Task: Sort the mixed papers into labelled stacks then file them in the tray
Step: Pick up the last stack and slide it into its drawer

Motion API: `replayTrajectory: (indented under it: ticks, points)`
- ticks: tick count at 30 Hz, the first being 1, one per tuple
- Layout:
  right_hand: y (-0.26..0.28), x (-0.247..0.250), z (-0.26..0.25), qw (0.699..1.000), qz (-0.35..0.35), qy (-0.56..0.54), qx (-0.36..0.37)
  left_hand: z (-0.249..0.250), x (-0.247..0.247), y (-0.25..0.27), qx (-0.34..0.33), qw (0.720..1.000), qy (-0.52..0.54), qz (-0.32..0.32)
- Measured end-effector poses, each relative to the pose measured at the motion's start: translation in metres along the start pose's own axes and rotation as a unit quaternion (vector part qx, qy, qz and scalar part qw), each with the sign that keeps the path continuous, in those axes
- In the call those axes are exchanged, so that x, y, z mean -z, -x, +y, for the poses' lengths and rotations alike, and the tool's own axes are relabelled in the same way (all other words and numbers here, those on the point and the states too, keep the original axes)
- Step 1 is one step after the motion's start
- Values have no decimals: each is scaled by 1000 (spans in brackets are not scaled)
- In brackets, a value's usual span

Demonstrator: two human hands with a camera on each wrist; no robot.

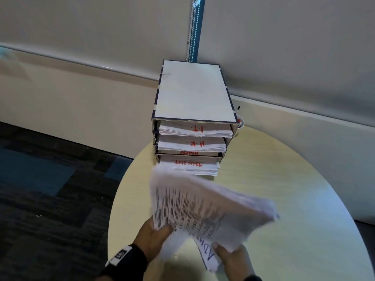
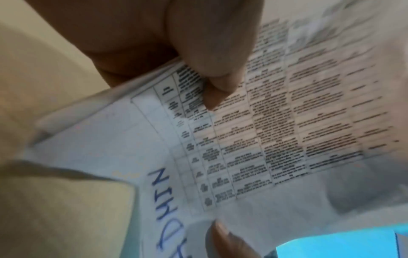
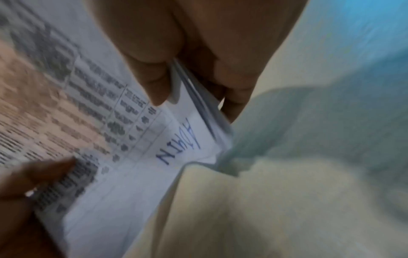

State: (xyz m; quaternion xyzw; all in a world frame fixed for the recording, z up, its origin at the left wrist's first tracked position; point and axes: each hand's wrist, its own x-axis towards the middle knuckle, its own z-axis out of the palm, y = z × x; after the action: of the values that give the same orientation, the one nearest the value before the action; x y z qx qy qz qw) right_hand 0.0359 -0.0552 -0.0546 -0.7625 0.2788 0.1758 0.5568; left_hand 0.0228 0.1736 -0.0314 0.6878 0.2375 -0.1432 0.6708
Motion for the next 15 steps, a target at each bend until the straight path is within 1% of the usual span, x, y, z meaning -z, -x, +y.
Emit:
replayTrajectory:
  ticks: [1,3,4,8,12,15]
  points:
    - [5,5,-6,999,-9,28,24,2,2,-3,4,1000,-6,-4]
    - [5,16,3,993,-42,68,84,-5,7,-12,-2,999,-32,-22]
    - [5,20,11,992,-47,77,88,-7,9,-15,4,999,-43,-28]
    - [-3,12,10,991,-42,93,85,-8,12,-17,13,996,-77,-35]
    - [-8,16,7,991,-73,89,66,-4,18,-18,26,994,-93,-52]
    - [-7,22,5,990,-94,88,59,-5,18,-13,17,993,-105,-59]
